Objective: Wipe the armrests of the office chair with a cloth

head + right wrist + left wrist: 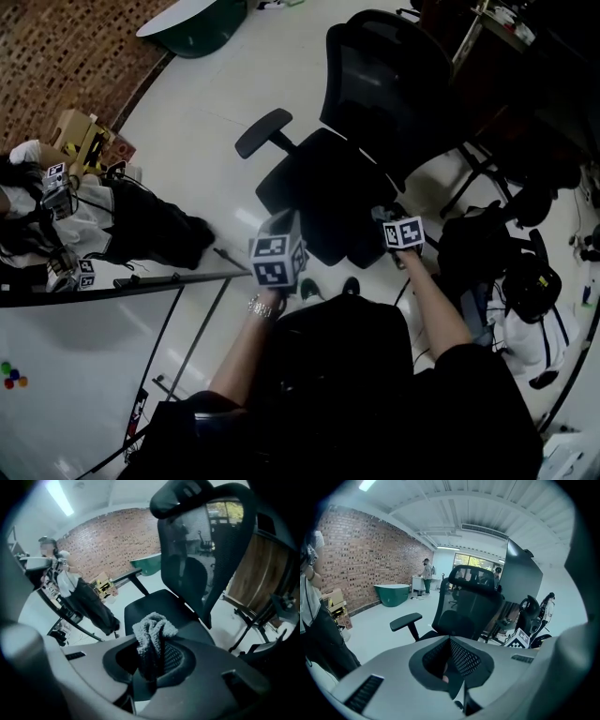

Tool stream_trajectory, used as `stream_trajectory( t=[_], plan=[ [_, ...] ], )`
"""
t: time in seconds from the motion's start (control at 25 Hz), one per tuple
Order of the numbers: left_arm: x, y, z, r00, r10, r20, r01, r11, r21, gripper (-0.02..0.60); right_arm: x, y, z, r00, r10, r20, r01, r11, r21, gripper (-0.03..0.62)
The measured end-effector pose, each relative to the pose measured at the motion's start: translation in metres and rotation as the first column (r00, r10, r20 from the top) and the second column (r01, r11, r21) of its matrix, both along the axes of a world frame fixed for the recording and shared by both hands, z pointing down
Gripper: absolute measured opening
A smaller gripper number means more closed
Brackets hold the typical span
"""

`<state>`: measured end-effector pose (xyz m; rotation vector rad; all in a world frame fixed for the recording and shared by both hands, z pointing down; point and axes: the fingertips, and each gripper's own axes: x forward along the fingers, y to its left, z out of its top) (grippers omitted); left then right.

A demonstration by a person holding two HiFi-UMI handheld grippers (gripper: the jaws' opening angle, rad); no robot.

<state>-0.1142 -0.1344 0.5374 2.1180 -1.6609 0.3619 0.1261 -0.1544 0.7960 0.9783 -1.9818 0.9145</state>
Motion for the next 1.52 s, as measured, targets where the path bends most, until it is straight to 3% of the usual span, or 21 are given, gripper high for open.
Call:
stream_trajectory(
  t=[0.2,0.36,0.44,0.48,0.52,0.6,0.72,0.8,0.88,1.0,1.16,1.52],
  plan=[
    [0.021,-0.006,-0.003,0.999,0.049,-0.018,-0.049,0.999,0.008,0.008,-0.054,0.073,-0.008,0.973,-0.221,0.072,0.223,0.975,-0.022,0.064],
    [0.037,-0.007,-0.004,0.996,0.082,-0.031,-0.081,0.997,0.010,0.008,-0.077,0.149,-0.004,0.904,-0.414,0.110,0.424,0.901,-0.094,0.064],
    [0.044,-0.008,-0.004,0.995,0.093,-0.033,-0.092,0.996,0.011,0.008,-0.076,0.167,-0.002,0.868,-0.490,0.076,0.496,0.861,-0.113,0.063],
    [0.047,-0.010,-0.005,0.995,0.096,-0.034,-0.096,0.995,0.013,0.008,-0.075,0.164,-0.007,0.861,-0.505,0.049,0.508,0.856,-0.100,0.063],
    [0.048,-0.013,-0.006,0.995,0.097,-0.036,-0.096,0.995,0.017,0.008,-0.075,0.153,-0.017,0.868,-0.495,0.031,0.496,0.865,-0.074,0.063],
    [0.047,-0.018,-0.008,0.995,0.088,-0.046,-0.087,0.996,0.021,0.008,-0.081,0.114,-0.047,0.915,-0.399,0.061,0.399,0.917,0.003,0.063],
    [0.041,-0.022,-0.004,0.996,0.052,-0.070,-0.052,0.999,0.002,0.008,-0.097,0.042,-0.113,0.963,-0.155,0.222,0.132,0.985,0.114,0.063],
    [0.037,-0.022,-0.001,0.998,0.015,-0.065,-0.015,1.000,-0.009,0.008,-0.101,0.005,-0.154,0.953,-0.002,0.302,-0.049,0.986,0.160,0.063],
    [0.032,-0.024,-0.004,0.999,-0.026,-0.046,0.026,1.000,0.003,0.008,-0.110,-0.018,-0.193,0.935,0.079,0.346,-0.160,0.964,0.211,0.062],
    [0.023,-0.030,-0.015,0.997,-0.078,-0.031,0.078,0.997,0.028,0.008,-0.131,-0.028,-0.227,0.936,0.081,0.342,-0.180,0.946,0.269,0.061],
    [0.011,-0.032,-0.025,0.992,-0.120,-0.023,0.121,0.992,0.047,0.008,-0.160,-0.009,-0.234,0.949,0.036,0.312,-0.128,0.952,0.279,0.061],
    [-0.008,-0.028,-0.021,0.989,-0.143,-0.031,0.144,0.989,0.039,0.008,-0.187,0.002,-0.234,0.954,-0.030,0.299,-0.068,0.948,0.312,0.061]
  ],
)
